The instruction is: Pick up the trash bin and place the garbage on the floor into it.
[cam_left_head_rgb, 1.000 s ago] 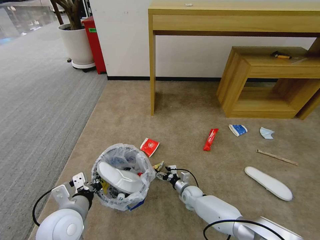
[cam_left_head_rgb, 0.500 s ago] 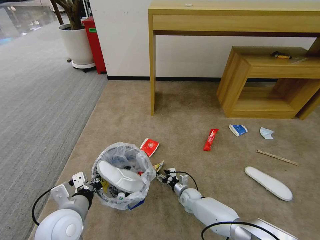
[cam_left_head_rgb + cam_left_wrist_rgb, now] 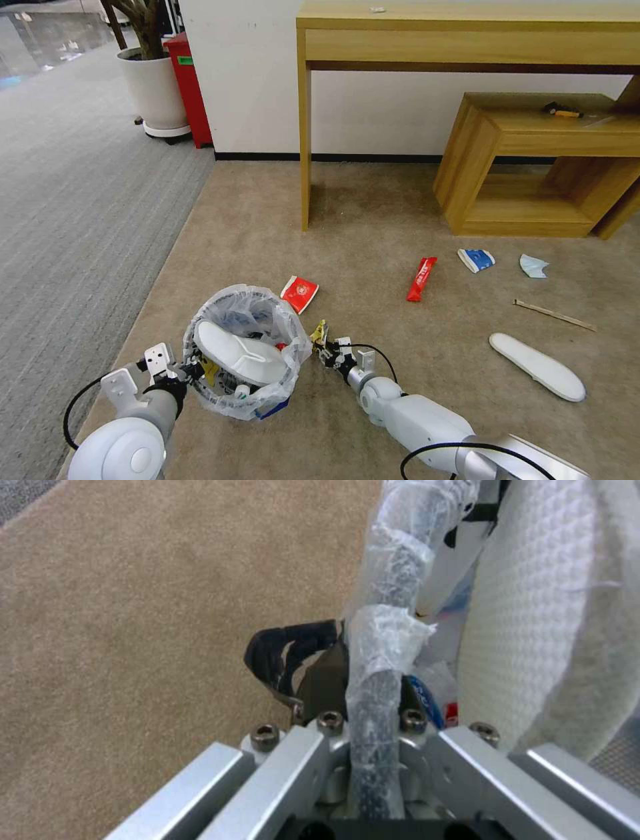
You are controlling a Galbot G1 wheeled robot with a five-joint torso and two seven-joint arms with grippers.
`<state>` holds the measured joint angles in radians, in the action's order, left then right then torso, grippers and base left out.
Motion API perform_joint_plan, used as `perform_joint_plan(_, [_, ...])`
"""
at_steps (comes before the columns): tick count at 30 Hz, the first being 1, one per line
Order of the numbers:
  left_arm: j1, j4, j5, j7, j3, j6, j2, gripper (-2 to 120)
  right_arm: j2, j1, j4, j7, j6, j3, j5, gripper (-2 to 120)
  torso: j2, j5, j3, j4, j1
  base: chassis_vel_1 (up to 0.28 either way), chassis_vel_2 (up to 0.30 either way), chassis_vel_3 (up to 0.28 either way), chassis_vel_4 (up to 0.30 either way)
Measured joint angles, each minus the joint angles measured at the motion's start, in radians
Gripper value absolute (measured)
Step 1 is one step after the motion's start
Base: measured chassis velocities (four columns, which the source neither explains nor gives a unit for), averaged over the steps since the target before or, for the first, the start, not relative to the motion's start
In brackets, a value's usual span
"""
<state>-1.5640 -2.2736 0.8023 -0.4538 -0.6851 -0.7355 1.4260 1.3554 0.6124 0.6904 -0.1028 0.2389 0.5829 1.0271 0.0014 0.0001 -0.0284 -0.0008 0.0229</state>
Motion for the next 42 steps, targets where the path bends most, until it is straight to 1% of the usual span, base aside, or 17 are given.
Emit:
perform_joint_plan(5, [-0.001,-0.003,0.003,0.0,-0.001,0.0,-0.002,0,0.0,-0.001,-0.003,0.0,0.003,0.001,-0.011,22,0.0,0.0001,0.0,0.0,0.0,0.0,0.0,0.0,0.0])
perform_joint_plan(6, [-0.002,-0.004,0.003,0.0,-0.001,0.0,-0.002,0,0.0,-0.001,-0.005,0.0,0.005,0.001,-0.016,19,0.0,0.0001,0.0,0.0,0.0,0.0,0.0,0.0,0.0])
perform_joint_plan(7, [-0.002,-0.004,0.003,0.0,-0.001,0.0,-0.002,0,-0.001,-0.001,-0.006,0.0,0.009,0.001,-0.019,13,0.0,0.0001,0.0,0.0,0.0,0.0,0.0,0.0,0.0])
perform_joint_plan(9, [-0.002,-0.004,0.002,0.0,-0.001,0.0,-0.001,0,-0.002,0.0,-0.007,0.0,0.01,0.001,-0.02,10,0.0,0.0,0.0,0.0,0.0,0.0,0.0,0.0,0.0])
perform_joint_plan(11, [-0.003,-0.004,0.001,0.001,0.002,0.0,0.003,0,-0.004,0.003,-0.007,0.0,0.015,0.001,-0.027,0,0.0,0.0,0.0,0.0,0.0,0.0,0.0,0.0,0.0])
perform_joint_plan(22, [-0.002,0.006,0.0,0.001,-0.005,0.0,-0.001,0,-0.028,0.008,0.019,-0.006,0.036,0.007,-0.036,0,0.0,0.0002,0.0,0.0001,0.0,0.0,0.0,0.0,0.0])
perform_joint_plan(25, [0.004,0.033,-0.001,0.0,-0.01,0.0,-0.001,0,-0.077,0.004,0.089,-0.053,0.053,0.022,-0.012,0,0.0,0.0002,0.0,0.0001,0.0,0.0,0.0,0.0,0.0])
perform_joint_plan(26, [0.004,0.033,-0.001,0.0,-0.01,0.0,-0.001,0,-0.077,0.004,0.089,-0.053,0.053,0.022,-0.012,0,0.0,0.0002,0.0,0.0001,0.0,0.0,0.0,0.0,0.0])
perform_joint_plan(29, [0.009,0.053,-0.005,-0.001,-0.012,0.0,0.004,0,-0.159,0.0,0.195,-0.101,0.078,0.042,0.022,0,0.0,0.0004,0.0,0.0002,0.0,0.0,0.0,0.0,0.0])
perform_joint_plan(30, [0.009,0.053,-0.005,-0.001,-0.012,0.0,0.004,0,-0.159,0.0,0.195,-0.101,0.078,0.042,0.022,0,0.0,0.0004,0.0,0.0002,0.0,0.0,0.0,0.0,0.0])
perform_joint_plan(33, [0.015,0.066,-0.008,-0.002,-0.013,0.0,0.006,0,-0.279,-0.013,0.324,-0.103,0.089,0.052,0.039,0,0.0,0.0003,0.0,-0.0003,0.0,0.0,0.0,0.0,0.0])
perform_joint_plan(34, [0.016,0.068,-0.009,-0.002,-0.013,0.0,0.006,0,-0.308,-0.016,0.358,-0.102,0.09,0.053,0.041,0,0.0,0.0002,0.0,-0.0003,0.0,0.0,0.0,0.0,0.0])
perform_joint_plan(35, [0.016,0.068,-0.009,-0.002,-0.013,0.0,0.006,0,-0.308,-0.016,0.358,-0.102,0.09,0.053,0.041,0,0.0,0.0002,0.0,-0.0003,0.0,0.0,0.0,0.0,0.0])
perform_joint_plan(36, [0.018,0.07,-0.011,-0.002,-0.014,0.0,0.006,0,-0.361,-0.022,0.437,-0.094,0.091,0.053,0.047,0,0.0,-0.0003,0.0,-0.0005,0.0,0.0,0.0,0.0,0.0])
perform_joint_plan(38, [0.018,0.071,-0.011,-0.002,-0.014,0.0,0.006,0,-0.366,-0.023,0.446,-0.093,0.091,0.053,0.048,0,0.0,-0.0002,0.0,-0.0005,0.0,0.0,0.0,0.0,0.0])
perform_joint_plan(39, [0.018,0.07,-0.012,-0.002,-0.012,0.0,0.007,0,-0.409,-0.029,0.523,-0.087,0.091,0.052,0.052,0,0.0,0.0005,0.0,0.0,0.0,0.0,0.0,0.0,0.0])
perform_joint_plan(42, [0.017,0.062,-0.016,-0.002,-0.007,0.0,0.009,0,-0.488,-0.044,0.667,-0.079,0.092,0.045,0.06,0,0.0,0.0002,0.0,0.0001,0.0,0.0,0.0,0.0,0.0])
